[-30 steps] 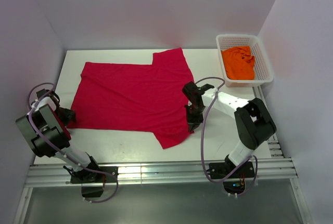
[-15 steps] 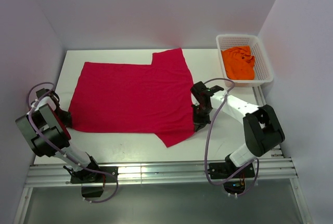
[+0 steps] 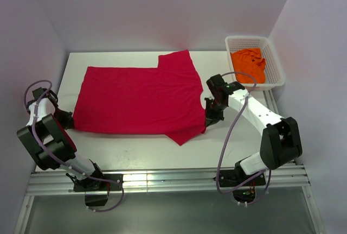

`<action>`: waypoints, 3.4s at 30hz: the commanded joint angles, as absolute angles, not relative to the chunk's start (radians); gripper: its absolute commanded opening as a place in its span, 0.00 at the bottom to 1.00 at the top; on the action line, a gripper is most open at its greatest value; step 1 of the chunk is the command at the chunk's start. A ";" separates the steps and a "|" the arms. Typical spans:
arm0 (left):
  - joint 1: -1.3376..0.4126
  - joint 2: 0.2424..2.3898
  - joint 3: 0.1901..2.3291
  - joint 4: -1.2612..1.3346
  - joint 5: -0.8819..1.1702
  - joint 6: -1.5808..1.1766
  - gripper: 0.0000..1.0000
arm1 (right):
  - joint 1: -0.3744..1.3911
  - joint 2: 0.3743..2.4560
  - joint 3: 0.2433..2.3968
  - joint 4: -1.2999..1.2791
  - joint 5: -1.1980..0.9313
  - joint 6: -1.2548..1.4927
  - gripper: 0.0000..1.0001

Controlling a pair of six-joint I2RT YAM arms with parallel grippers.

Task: Fold and stack the t-shirts
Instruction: Grap the side of the flattened tshirt closest away from the robot with both arms, then fold the flattened tshirt in 1/3 of the way

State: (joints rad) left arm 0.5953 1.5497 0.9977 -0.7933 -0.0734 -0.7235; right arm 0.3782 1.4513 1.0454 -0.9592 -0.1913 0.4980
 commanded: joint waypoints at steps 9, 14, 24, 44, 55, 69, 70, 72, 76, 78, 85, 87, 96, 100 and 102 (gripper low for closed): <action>0.600 1.637 1.244 -0.816 0.023 -0.762 0.00 | 0.364 1.598 1.388 -1.060 -0.172 0.449 0.00; 0.580 1.837 1.440 -0.808 0.064 -0.772 0.00 | 0.322 1.741 1.560 -1.074 -0.160 0.419 0.00; 0.448 2.187 1.908 -0.876 0.133 -0.761 0.37 | 0.250 2.132 1.972 -1.124 -0.212 0.431 0.27; 0.388 1.816 1.471 -0.776 0.034 -0.719 0.62 | 0.362 1.853 1.674 -0.990 -0.265 0.548 0.99; 0.382 1.825 1.258 -0.733 -0.050 -0.710 0.57 | 0.391 1.845 1.356 -0.819 -0.269 0.568 0.98; 0.383 1.992 1.401 -0.739 -0.170 -0.726 0.53 | 0.374 2.006 1.371 -0.735 -0.245 0.545 0.68; 0.385 2.000 1.401 -0.730 -0.170 -0.726 0.52 | 0.374 2.005 1.362 -0.735 -0.239 0.545 0.38; 0.385 2.035 1.408 -0.727 -0.179 -0.729 0.50 | 0.374 1.991 1.329 -0.739 -0.226 0.537 0.20; 0.387 2.089 1.416 -0.736 -0.183 -0.726 0.26 | 0.370 1.945 1.267 -0.741 -0.198 0.522 0.11; 0.387 2.091 1.407 -0.732 -0.175 -0.724 0.14 | 0.361 1.922 1.235 -0.747 -0.187 0.514 0.10; 0.380 1.948 1.356 -0.813 -0.107 -0.776 0.00 | 0.304 1.833 1.163 -0.825 -0.089 0.497 0.07; 0.377 1.870 1.304 -0.847 -0.088 -0.787 0.00 | 0.278 1.797 1.144 -0.847 -0.078 0.502 0.05; 0.376 1.559 1.049 -0.942 -0.012 -0.756 0.11 | 0.262 1.678 1.078 -0.954 -0.017 0.561 0.13; 0.374 1.434 0.985 -0.963 0.040 -0.739 0.49 | 0.264 1.612 1.109 -0.991 -0.002 0.577 0.81; 0.374 1.390 0.970 -0.968 0.040 -0.735 0.56 | 0.268 1.592 1.147 -1.025 -0.002 0.575 0.86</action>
